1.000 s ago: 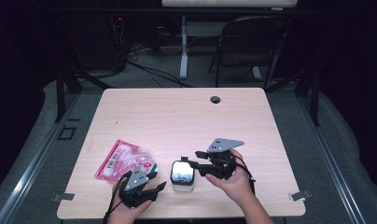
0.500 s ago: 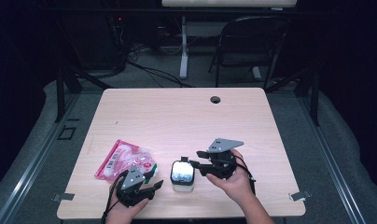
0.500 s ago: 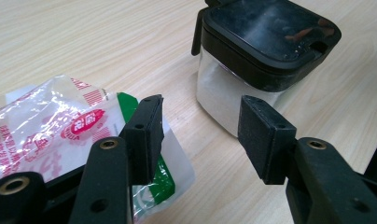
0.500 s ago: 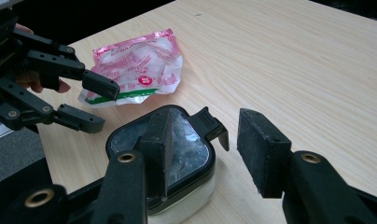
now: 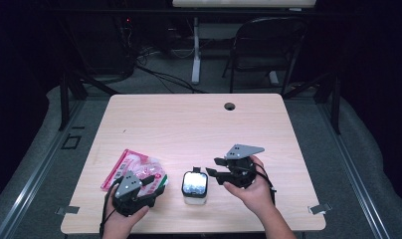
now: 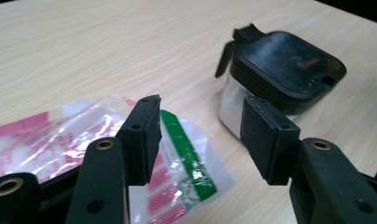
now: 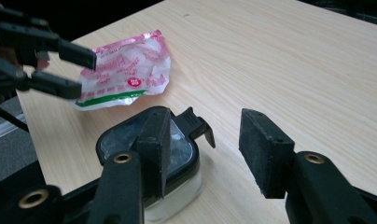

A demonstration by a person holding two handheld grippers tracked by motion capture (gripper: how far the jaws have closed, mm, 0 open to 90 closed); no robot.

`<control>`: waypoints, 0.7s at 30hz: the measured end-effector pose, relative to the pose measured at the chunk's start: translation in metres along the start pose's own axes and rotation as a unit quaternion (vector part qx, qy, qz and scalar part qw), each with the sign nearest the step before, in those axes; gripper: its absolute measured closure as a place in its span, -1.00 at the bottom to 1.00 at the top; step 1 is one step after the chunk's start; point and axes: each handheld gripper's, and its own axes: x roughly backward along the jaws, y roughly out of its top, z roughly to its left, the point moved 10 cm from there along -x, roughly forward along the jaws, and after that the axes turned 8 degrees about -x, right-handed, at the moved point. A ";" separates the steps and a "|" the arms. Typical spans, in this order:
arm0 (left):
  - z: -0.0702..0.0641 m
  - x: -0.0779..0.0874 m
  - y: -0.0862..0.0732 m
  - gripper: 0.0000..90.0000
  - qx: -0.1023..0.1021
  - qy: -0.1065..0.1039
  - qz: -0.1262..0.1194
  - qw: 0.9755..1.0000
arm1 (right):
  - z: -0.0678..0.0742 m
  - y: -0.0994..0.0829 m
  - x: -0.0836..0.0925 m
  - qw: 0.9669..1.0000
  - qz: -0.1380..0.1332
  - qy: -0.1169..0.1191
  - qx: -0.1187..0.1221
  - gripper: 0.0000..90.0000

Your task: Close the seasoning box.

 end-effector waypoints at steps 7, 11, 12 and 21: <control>0.025 0.012 -0.007 0.06 0.030 0.025 -0.010 0.999 | -0.007 -0.013 0.012 1.000 -0.004 -0.017 -0.006 0.15; 0.037 0.019 -0.011 0.05 0.042 0.040 -0.014 0.998 | -0.017 -0.032 0.020 0.999 -0.003 -0.034 -0.019 0.14; 0.043 0.022 -0.014 0.04 0.049 0.047 -0.013 0.998 | -0.025 -0.042 0.024 0.999 0.000 -0.043 -0.028 0.14; 0.061 0.024 -0.024 0.02 0.064 0.068 -0.011 0.996 | -0.047 -0.066 0.039 0.996 -0.012 -0.064 -0.061 0.14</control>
